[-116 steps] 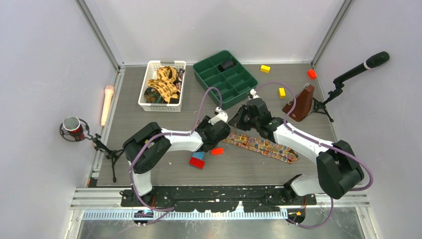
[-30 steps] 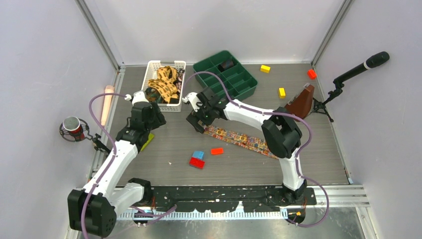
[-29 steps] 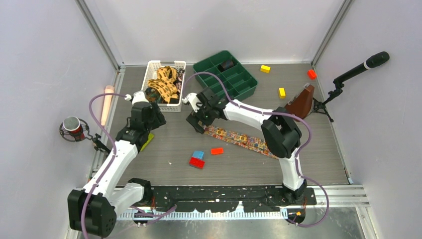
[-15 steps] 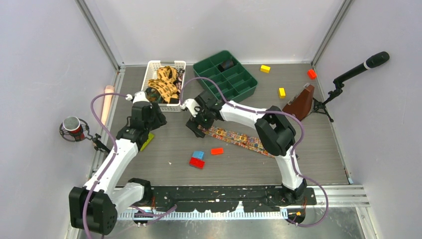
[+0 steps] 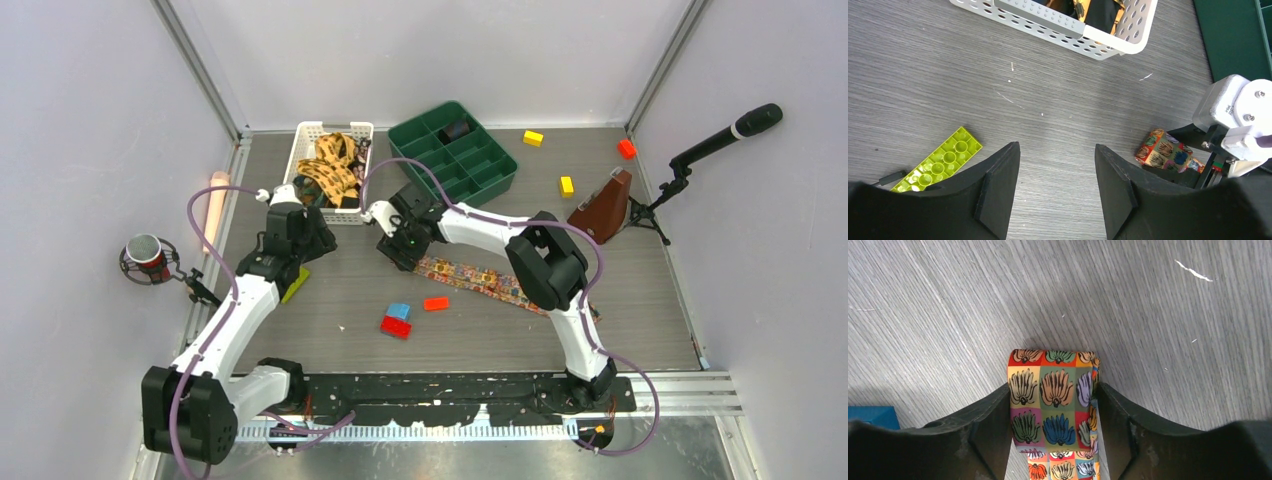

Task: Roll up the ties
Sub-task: Roll the tie at the center of the board.

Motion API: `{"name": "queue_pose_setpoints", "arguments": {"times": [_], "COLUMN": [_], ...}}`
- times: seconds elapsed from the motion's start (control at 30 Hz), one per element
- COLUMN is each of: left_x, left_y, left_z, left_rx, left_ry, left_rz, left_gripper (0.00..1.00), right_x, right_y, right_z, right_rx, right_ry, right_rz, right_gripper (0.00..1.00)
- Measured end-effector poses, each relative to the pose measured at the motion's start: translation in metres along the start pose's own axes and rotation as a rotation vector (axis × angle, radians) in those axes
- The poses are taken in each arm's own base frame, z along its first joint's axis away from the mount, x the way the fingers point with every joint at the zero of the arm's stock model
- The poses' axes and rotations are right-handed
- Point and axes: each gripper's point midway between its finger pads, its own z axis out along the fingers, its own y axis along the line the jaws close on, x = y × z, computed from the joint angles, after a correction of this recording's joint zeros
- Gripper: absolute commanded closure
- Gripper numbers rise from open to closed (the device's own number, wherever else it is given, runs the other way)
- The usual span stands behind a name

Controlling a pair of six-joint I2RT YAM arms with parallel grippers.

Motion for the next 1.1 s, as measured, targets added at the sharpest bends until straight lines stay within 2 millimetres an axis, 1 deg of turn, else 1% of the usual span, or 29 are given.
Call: {"name": "queue_pose_setpoints", "arguments": {"times": [0.13, 0.33, 0.5, 0.53, 0.57, 0.6, 0.63, 0.7, 0.77, 0.87, 0.9, 0.93, 0.97, 1.0, 1.07, 1.1], "left_x": [0.000, -0.001, -0.001, 0.000, 0.000, 0.000, 0.001, 0.001, 0.002, 0.003, 0.004, 0.005, 0.006, 0.007, 0.009, 0.009], "left_y": [0.000, -0.002, -0.004, -0.005, -0.005, -0.005, -0.005, -0.005, -0.006, -0.007, -0.008, -0.008, -0.008, -0.008, -0.009, -0.009], "left_z": [0.001, 0.002, 0.002, 0.002, 0.003, 0.003, 0.003, 0.003, 0.003, 0.003, 0.004, 0.004, 0.005, 0.005, 0.006, 0.007], "left_rx": [0.002, 0.009, 0.021, 0.023, 0.023, 0.024, 0.024, 0.027, 0.030, 0.036, 0.040, 0.041, 0.042, 0.044, 0.047, 0.050], "left_ry": [0.001, -0.001, 0.002, 0.004, 0.006, 0.008, 0.009, 0.012, 0.014, 0.021, 0.024, 0.028, 0.032, 0.037, 0.045, 0.048], "left_rz": [-0.004, -0.020, -0.022, -0.021, -0.021, -0.021, -0.021, -0.021, -0.021, -0.020, -0.020, -0.020, -0.019, -0.019, -0.019, -0.019], "left_gripper": [0.41, 0.41, 0.41, 0.41, 0.41, 0.41, 0.41, 0.41, 0.41, 0.41, 0.41, 0.41, 0.41, 0.41, 0.41, 0.41], "right_x": [0.001, 0.001, 0.001, 0.001, 0.001, 0.001, 0.000, 0.000, 0.000, 0.000, 0.001, 0.001, 0.001, 0.001, 0.001, 0.002], "right_y": [0.001, 0.009, 0.014, 0.015, 0.016, 0.017, 0.018, 0.021, 0.024, 0.030, 0.030, 0.030, 0.030, 0.030, 0.031, 0.031], "right_z": [0.002, 0.002, 0.002, 0.002, 0.002, 0.002, 0.002, 0.002, 0.002, 0.001, 0.001, 0.001, 0.001, 0.001, 0.001, 0.001], "right_rx": [0.013, 0.024, 0.029, 0.028, 0.029, 0.029, 0.028, 0.026, 0.021, 0.015, 0.015, 0.015, 0.015, 0.014, 0.013, 0.014], "right_ry": [0.006, 0.003, 0.003, 0.003, 0.004, 0.004, 0.004, 0.003, 0.005, 0.007, 0.009, 0.009, 0.010, 0.010, 0.011, 0.012], "right_rz": [-0.006, -0.012, -0.004, -0.002, 0.003, 0.006, 0.010, 0.018, 0.021, 0.017, 0.017, 0.017, 0.017, 0.017, 0.018, 0.021], "right_gripper": [0.45, 0.55, 0.58, 0.56, 0.49, 0.45, 0.37, 0.30, 0.27, 0.26, 0.28, 0.33, 0.36, 0.43, 0.50, 0.52]}}
